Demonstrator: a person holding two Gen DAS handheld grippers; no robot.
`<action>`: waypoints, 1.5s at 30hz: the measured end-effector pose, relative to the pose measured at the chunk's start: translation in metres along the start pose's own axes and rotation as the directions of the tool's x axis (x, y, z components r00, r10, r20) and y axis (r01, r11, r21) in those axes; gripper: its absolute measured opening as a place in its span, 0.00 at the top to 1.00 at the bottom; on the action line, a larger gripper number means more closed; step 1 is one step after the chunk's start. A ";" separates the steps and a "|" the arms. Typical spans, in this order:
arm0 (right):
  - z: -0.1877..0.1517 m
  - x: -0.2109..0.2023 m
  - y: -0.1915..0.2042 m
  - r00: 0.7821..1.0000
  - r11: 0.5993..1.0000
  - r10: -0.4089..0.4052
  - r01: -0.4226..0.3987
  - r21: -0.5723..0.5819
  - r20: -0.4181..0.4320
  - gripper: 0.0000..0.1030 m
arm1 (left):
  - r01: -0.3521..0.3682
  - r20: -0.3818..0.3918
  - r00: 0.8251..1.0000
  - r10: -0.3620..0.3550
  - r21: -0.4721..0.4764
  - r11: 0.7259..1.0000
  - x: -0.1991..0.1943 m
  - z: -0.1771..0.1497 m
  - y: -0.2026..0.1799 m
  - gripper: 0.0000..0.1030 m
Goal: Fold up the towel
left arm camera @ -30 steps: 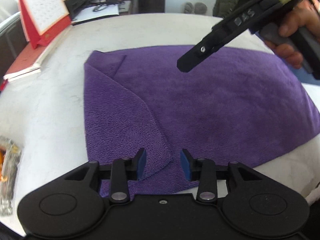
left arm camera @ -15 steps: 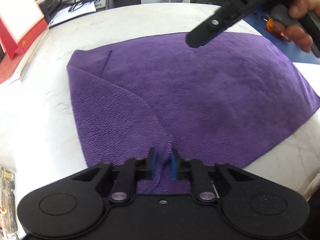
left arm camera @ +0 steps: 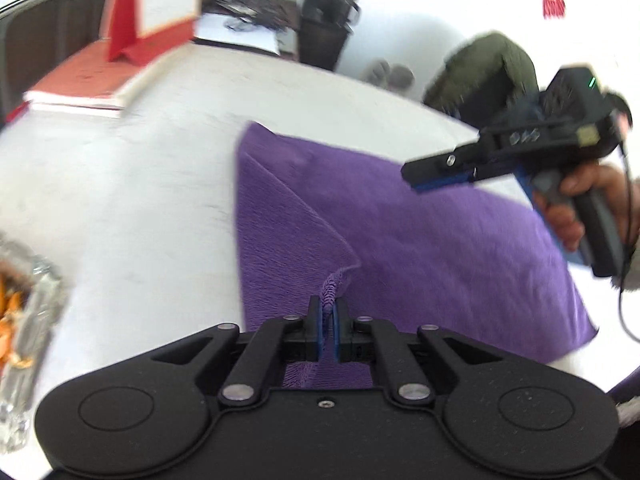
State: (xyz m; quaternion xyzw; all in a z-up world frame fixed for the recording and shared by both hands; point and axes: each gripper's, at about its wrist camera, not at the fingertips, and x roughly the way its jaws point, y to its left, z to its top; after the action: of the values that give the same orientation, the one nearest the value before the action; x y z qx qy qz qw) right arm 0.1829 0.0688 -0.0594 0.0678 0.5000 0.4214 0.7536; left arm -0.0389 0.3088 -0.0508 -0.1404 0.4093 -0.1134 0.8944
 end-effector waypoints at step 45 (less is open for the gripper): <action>0.083 0.112 0.026 0.988 0.920 -0.120 0.074 -0.385 -0.095 0.91 | -0.099 -0.058 0.994 0.092 -0.138 0.985 -0.012 -0.033 0.039 0.96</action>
State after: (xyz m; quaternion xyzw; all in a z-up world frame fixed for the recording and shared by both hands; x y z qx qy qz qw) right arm 0.2516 0.1899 -0.0831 -0.1294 0.4549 0.4756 0.7417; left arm -0.0688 0.3437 -0.0766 -0.1803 0.4453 -0.0449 0.8759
